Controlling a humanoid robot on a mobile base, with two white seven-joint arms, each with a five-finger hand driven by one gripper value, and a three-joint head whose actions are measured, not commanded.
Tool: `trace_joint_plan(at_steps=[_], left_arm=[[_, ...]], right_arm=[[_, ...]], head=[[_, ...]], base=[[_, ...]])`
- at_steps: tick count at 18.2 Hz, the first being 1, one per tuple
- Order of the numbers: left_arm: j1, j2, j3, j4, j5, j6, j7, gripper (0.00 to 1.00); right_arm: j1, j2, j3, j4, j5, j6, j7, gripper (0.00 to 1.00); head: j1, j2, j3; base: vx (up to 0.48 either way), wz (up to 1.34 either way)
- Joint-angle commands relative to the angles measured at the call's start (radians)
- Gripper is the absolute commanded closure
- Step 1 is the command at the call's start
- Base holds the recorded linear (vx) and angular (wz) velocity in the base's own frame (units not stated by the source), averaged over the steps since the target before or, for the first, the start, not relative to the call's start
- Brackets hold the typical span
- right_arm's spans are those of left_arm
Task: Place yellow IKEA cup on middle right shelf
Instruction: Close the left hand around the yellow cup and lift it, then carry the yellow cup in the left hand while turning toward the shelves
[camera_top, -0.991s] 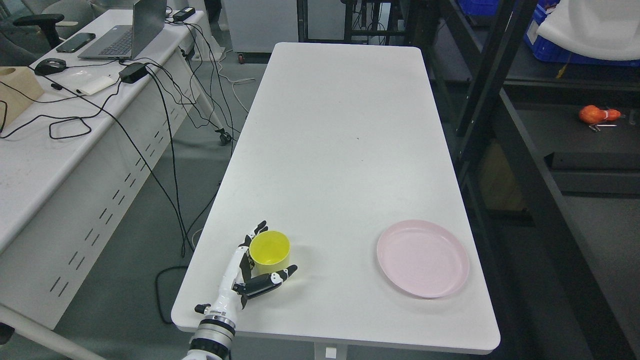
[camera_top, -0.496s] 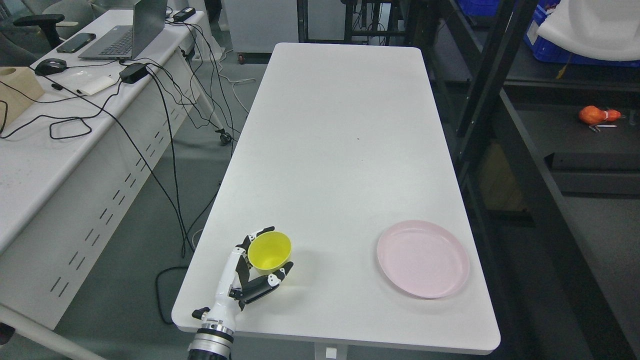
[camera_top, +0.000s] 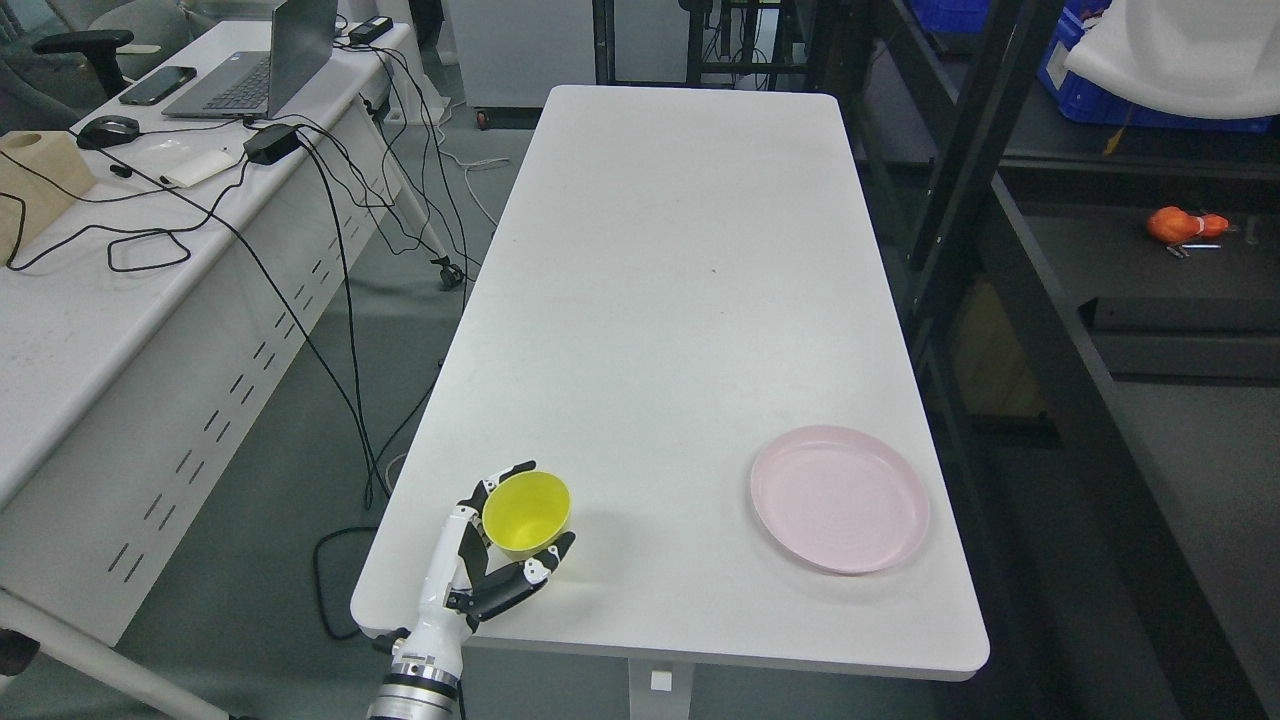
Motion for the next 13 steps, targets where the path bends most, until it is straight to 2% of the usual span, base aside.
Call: trace_joint_plan(at_steps=[1,13], left_arm=[[-0.016,0.018,0.008,-0.026,0.002,-0.006,0.0,1.0],[-0.011,0.018,0.0,-0.029,0.0,-0.006,0.0,0.99]], right_arm=[[0.011,-0.017,0.017,0.0,-0.025,-0.001,-0.215,0.01],[0.011,-0.017,0.017,0.0,-0.025,-0.001,-0.215,0.01]], head=[[0.0,0.0,0.0],[0.0,0.0,0.0]], base=[[-0.134,-0.05],[-0.159,-0.11]])
